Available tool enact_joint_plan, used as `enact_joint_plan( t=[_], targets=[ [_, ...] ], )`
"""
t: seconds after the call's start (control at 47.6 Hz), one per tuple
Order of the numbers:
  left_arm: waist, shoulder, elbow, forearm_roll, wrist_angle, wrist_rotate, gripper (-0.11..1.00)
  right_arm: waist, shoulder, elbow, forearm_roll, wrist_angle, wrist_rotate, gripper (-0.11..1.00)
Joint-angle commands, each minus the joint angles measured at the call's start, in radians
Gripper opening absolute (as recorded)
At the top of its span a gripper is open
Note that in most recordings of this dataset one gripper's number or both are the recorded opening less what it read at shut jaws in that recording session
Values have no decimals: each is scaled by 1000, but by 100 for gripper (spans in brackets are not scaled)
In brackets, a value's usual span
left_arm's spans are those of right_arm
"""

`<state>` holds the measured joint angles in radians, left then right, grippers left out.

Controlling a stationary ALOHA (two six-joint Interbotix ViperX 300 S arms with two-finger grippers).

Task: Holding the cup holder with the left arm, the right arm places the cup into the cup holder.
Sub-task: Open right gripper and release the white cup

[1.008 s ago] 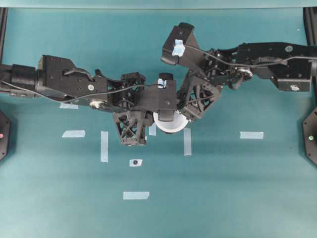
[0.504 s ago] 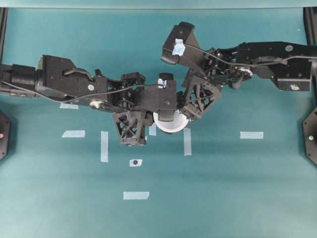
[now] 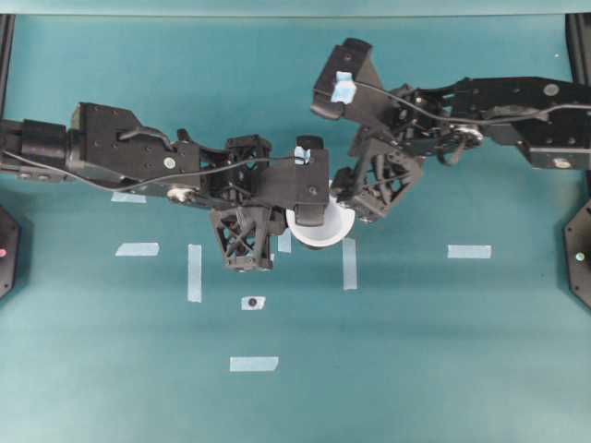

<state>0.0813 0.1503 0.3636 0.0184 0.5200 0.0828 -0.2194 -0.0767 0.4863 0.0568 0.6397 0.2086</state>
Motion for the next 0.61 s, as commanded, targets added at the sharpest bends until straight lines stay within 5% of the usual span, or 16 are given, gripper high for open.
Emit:
enact_joint_plan(
  t=[0.0, 0.588],
  targets=[
    [-6, -3, -20, 2, -8, 0, 21, -8, -109, 5, -2, -11, -6, 92],
    [-28, 29, -17, 2, -34, -12, 21, -9, -206, 77, -2, -57, 8, 92]
  ],
)
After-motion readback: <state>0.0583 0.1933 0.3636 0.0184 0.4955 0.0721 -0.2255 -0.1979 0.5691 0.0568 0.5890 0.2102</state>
